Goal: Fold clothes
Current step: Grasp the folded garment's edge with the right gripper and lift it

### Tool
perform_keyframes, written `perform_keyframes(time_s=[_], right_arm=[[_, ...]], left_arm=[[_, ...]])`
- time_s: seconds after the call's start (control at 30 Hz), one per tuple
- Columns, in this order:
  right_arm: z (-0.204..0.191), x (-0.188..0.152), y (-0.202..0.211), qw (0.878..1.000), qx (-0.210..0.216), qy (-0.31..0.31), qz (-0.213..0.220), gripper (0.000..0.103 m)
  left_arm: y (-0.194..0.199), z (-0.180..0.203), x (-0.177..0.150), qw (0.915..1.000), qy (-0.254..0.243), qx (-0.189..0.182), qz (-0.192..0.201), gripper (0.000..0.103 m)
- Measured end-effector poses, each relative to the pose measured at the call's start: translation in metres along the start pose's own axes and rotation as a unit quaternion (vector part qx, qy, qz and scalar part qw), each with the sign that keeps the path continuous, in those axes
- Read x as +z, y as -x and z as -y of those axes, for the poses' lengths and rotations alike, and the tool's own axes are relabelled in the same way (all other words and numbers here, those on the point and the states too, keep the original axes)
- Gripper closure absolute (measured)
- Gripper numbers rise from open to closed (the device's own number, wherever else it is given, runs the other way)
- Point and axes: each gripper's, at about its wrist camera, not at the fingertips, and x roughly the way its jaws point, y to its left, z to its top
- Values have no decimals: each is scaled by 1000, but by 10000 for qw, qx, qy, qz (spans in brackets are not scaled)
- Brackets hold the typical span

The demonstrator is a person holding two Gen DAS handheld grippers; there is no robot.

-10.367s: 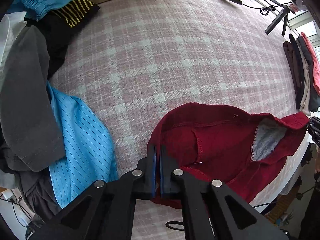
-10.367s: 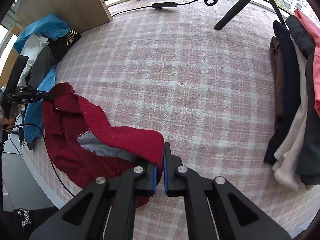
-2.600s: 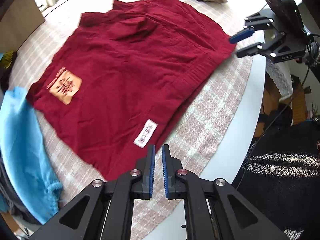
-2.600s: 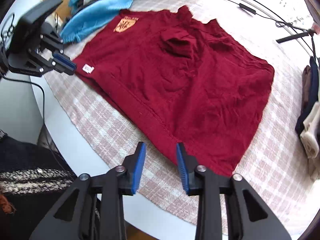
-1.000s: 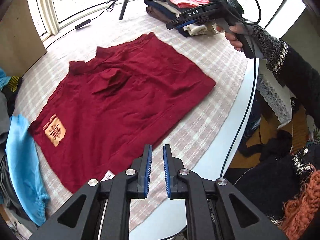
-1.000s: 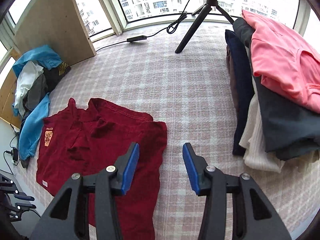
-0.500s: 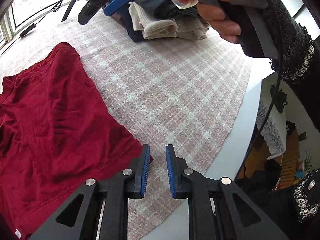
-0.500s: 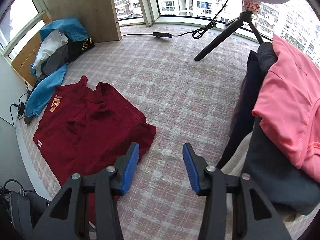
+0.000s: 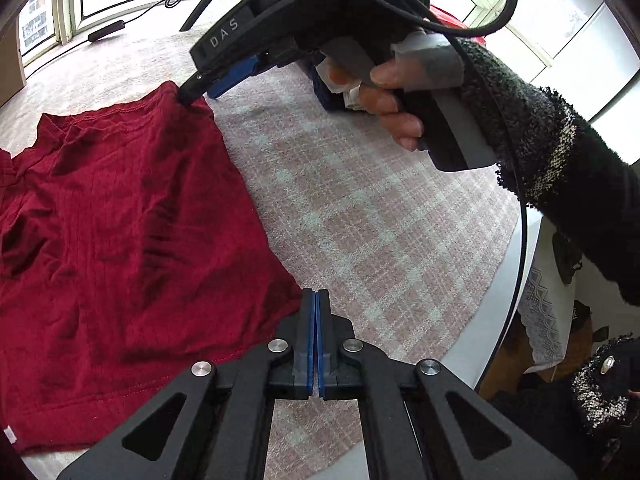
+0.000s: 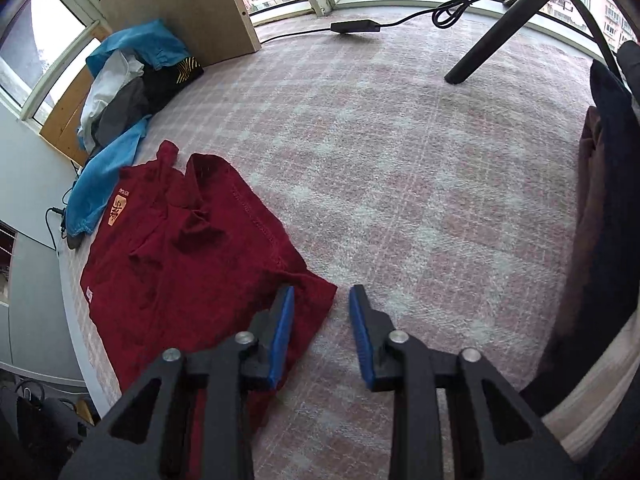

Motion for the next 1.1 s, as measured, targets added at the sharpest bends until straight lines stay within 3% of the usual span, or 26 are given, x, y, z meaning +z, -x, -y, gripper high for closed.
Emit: perform_keyframes(time_s=[0.13, 0.23, 0.3, 0.37, 0.47, 0.6, 0.67, 0.73, 0.9, 0.93, 0.97, 1.0, 1.1], right_arm=[[-3, 2, 26, 9992, -176, 223, 297, 100], [2, 2, 41, 9994, -121, 158, 276, 100], [4, 1, 39, 9993, -237, 157, 226, 100], [7, 0, 34, 9992, -352, 127, 144, 100], [9, -1, 23, 9996, -293, -18, -25, 97], [13, -5, 21, 9995, -273, -161, -38, 78], [14, -7, 22, 9995, -192, -248, -15, 74], [16, -8, 18, 9994, -165, -306, -43, 72], [15, -9, 5, 9989, -46, -460, -34, 72], [14, -8, 4, 9989, 45, -475, 15, 75], [15, -8, 3, 9980, 206, -592, 37, 98], [17, -8, 3, 9965, 388, -738, 51, 99], [20, -7, 17, 9941, 385, -947, 353, 99]], left_arm=[[22, -14, -6, 9981, 384, -429, 217, 103], [31, -16, -9, 9984, 380, -360, 193, 103], [24, -8, -10, 9996, 243, -86, 101, 103], [14, 0, -9, 9999, 63, 151, -16, 86], [-7, 14, -10, 9980, -376, 436, -242, 76], [-21, 27, -14, 9919, -822, 930, -256, 75], [-19, 23, -13, 9929, -743, 905, -201, 85], [-15, 11, -11, 9974, -428, 558, -176, 97], [13, -11, -11, 9994, 230, -215, 125, 98], [20, -14, -11, 9985, 332, -388, 208, 98], [26, -16, -12, 9974, 398, -531, 286, 98], [32, -17, -12, 9962, 443, -660, 357, 98], [39, -27, -13, 9925, 602, -940, 495, 98]])
